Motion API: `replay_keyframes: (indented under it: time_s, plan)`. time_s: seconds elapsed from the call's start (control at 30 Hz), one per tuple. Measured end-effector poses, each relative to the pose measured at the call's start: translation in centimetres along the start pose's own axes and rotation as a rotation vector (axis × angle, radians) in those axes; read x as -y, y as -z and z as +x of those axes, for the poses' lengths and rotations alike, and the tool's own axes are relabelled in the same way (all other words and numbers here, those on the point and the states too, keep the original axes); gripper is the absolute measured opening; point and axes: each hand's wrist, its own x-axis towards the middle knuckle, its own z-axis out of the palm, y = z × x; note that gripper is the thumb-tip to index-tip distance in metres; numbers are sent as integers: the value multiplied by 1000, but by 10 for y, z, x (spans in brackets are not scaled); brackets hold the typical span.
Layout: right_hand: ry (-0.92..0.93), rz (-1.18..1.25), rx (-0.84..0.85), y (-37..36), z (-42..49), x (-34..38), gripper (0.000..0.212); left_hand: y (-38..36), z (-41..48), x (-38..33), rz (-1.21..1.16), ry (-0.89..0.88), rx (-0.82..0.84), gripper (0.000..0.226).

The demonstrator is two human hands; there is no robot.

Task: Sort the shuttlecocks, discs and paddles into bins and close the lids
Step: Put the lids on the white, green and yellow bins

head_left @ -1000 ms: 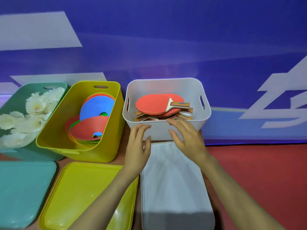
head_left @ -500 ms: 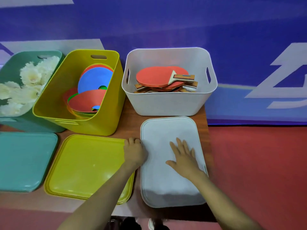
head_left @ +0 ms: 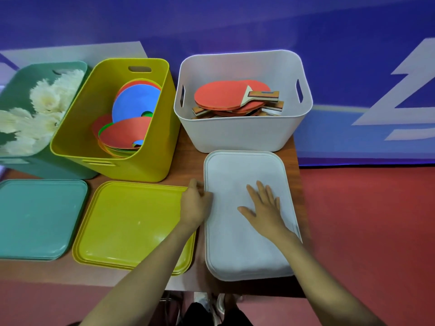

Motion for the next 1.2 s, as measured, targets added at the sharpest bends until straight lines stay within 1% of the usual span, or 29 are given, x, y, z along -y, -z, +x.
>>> replay_keyframes:
  time_s: [0.07,0.13,0.2,0.23,0.3,0.37,0.5,0.6,0.67,0.7,0.77,0.83,0.9,0.97,1.03,1.13,1.2]
  plan:
    - [-5,91,-4,6,-1,10,67,9,-4,-4,-272,120,20,27]
    - [14,231,-5,16,-7,27,62,22,-9,-8,-480,232,55,38]
    - [64,320,20,28,-11,44,57,32,-8,-15,-589,288,91,39]
    - [108,313,27,32,-16,55,55,38,-10,-18,-614,285,102,38]
    - [198,265,4,38,-28,77,51,51,-14,-26,-631,249,117,36]
    - [235,227,-33,39,-41,99,46,61,-18,-32,-639,206,126,35]
    - [203,180,-73,40,-69,129,38,80,-30,-41,-633,150,125,29]
    - [156,95,-99,41,-87,144,22,87,-42,-42,-665,149,122,33]
    - [109,62,-147,40,-97,153,13,89,-50,-43,-688,138,113,35]
    - [79,42,-176,40,-102,157,12,89,-53,-42,-701,131,95,35]
    - [43,-41,-214,40,-110,165,18,91,-57,-42,-720,124,40,35]
    - [58,-134,-228,40,-117,171,23,94,-59,-42,-733,123,-11,36]
    - [74,-204,-263,41,-122,177,22,98,-60,-42,-751,123,-29,38]
    - [65,-270,-353,46,-127,182,20,102,-61,-41,-815,98,-23,37]
    - [20,-290,-455,56,-130,185,23,105,-60,-37,-883,55,3,36]
    - [-27,-253,-570,76,-126,177,29,107,-56,-23,-787,4,39,35]
    - [17,-209,-622,88,-114,162,32,109,-52,-14,-678,-32,25,40]
